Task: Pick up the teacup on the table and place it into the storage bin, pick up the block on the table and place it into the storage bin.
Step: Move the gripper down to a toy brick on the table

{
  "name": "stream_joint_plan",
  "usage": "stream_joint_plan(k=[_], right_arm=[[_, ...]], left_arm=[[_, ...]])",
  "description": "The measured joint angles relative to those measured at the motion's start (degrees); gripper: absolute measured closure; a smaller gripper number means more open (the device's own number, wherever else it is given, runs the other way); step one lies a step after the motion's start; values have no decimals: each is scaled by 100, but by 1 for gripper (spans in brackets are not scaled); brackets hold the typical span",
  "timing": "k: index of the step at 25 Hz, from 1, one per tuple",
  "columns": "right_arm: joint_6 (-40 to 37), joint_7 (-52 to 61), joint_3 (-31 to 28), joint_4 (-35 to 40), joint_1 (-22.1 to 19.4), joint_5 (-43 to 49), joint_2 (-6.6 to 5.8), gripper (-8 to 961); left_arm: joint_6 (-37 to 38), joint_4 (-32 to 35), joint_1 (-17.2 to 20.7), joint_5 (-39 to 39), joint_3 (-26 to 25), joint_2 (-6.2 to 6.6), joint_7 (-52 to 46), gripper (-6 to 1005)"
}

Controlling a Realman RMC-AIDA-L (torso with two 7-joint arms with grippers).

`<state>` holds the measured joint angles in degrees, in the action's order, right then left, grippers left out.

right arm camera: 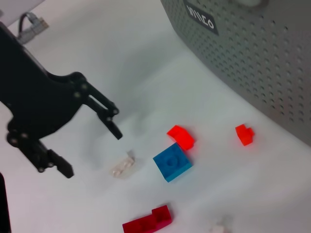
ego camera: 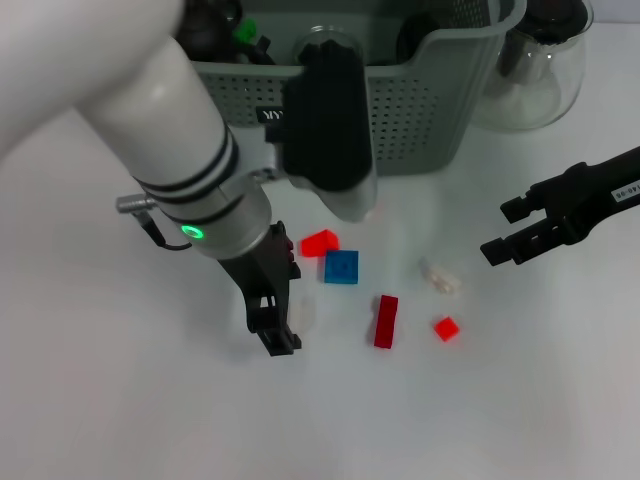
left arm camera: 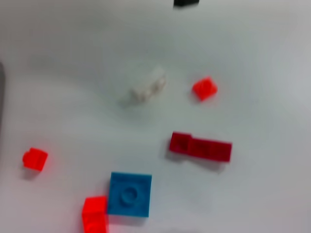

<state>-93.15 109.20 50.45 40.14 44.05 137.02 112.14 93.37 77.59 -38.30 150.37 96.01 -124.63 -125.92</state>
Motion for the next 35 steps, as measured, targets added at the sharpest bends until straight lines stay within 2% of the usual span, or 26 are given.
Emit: stream_joint_plan(k=[7, 29, 35], right_arm=[[28, -9, 0, 1, -29, 0, 1, 39], [106, -13, 0, 2, -37, 0, 1, 39], [105, -13, 8, 2, -37, 5, 1, 39]], left_arm=[[-556, -585, -198, 380, 607, -8, -167, 186], [-825, -780, -241, 211, 802, -17, -325, 188], [-868, -784, -247, 212, 838, -17, -365, 237]])
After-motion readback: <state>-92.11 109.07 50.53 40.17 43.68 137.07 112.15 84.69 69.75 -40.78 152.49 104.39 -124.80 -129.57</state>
